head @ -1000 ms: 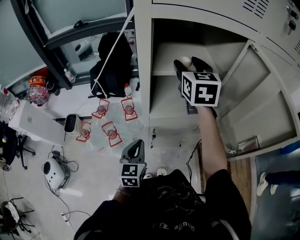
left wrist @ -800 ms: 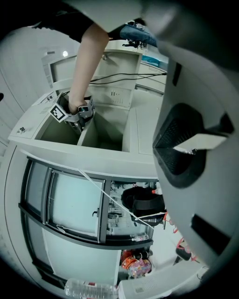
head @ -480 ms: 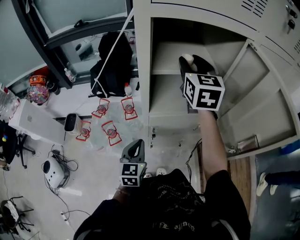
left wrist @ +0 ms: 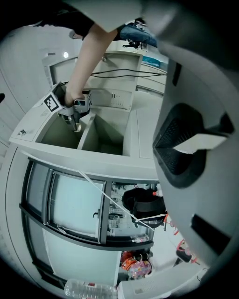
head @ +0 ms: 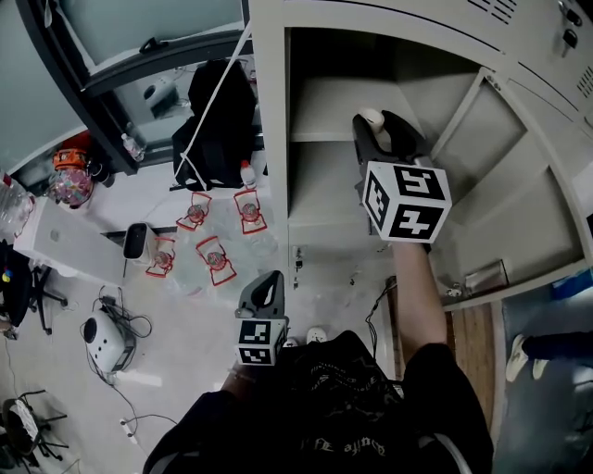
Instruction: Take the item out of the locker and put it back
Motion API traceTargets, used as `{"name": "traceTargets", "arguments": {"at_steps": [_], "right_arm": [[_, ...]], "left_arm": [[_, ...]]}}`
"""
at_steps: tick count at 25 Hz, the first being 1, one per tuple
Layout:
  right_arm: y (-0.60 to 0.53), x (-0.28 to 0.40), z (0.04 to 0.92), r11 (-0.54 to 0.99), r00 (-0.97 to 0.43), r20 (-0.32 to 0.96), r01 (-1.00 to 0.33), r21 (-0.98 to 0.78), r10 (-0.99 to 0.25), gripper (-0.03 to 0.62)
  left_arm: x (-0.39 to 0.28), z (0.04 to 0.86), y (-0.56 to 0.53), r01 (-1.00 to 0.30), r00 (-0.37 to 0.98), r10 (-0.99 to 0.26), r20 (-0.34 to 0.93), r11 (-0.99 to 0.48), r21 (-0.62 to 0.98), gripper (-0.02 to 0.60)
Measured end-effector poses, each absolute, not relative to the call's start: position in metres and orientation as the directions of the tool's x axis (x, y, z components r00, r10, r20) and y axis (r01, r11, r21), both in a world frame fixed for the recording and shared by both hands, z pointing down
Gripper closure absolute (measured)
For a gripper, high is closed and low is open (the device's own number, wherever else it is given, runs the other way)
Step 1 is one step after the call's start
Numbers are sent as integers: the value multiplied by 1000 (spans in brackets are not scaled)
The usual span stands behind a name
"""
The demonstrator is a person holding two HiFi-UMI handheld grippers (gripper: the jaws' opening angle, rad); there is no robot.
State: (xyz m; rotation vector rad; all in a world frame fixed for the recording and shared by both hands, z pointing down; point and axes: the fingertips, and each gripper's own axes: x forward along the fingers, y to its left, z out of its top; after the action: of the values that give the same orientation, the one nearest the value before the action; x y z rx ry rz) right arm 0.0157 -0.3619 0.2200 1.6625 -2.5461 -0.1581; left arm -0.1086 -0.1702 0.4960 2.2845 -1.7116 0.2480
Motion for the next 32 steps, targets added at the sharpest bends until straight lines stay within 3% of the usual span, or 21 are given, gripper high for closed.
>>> {"name": "traceTargets", "arguments": {"at_steps": [14, 32], "right_arm": [[-308, 29, 237, 392, -399, -26, -910, 131, -917, 419], [-259, 42, 326, 358, -357, 38, -931, 65, -934, 419]], "left_arm": [[-112, 474, -181, -966, 257, -941, 219, -243, 91, 575], [-104, 451, -191, -959, 284, -945, 165, -277, 62, 575]]}}
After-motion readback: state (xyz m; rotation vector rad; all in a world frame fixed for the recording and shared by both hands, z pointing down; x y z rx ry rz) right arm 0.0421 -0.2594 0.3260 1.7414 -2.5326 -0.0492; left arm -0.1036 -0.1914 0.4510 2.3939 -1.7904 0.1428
